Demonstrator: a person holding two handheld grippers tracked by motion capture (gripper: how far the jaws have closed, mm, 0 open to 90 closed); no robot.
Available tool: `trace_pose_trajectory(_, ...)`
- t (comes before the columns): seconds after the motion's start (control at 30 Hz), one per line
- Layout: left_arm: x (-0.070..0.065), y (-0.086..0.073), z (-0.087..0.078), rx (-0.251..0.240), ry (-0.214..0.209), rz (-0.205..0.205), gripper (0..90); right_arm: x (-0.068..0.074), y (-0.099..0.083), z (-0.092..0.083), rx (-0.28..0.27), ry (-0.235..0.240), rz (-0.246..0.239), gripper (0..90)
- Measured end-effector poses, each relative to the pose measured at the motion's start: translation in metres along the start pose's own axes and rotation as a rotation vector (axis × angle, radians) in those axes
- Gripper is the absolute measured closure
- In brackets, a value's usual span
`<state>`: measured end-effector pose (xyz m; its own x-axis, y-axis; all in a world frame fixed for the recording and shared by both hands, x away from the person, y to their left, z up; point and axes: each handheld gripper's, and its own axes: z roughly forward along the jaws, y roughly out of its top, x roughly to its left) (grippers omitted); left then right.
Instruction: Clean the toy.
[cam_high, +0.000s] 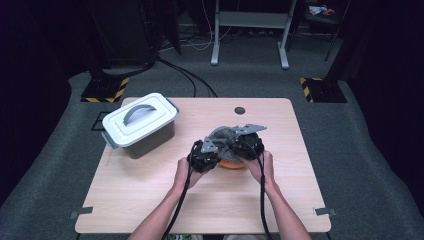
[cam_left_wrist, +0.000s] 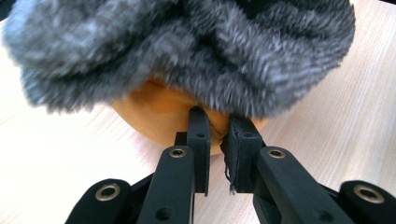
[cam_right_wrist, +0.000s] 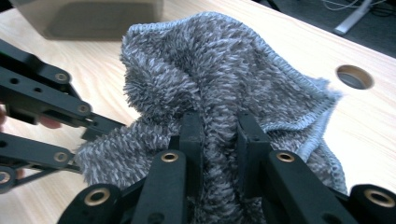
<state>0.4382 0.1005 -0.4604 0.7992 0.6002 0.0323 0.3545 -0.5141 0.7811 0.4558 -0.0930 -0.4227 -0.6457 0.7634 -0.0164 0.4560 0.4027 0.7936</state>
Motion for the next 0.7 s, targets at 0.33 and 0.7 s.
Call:
trace_pose_trajectory(0.33,0.0,-0.002,0.001,-0.004,-0.002,-0.006,81.1,-0.021,-0.01,-0.01,0.001,-0.048,0.035,75.7)
trace_pose_trajectory(0.7,0.0,-0.003,0.001,-0.007,-0.016,-0.017,81.0,-0.038,-0.025,-0.017,0.009,-0.077,0.085,75.8)
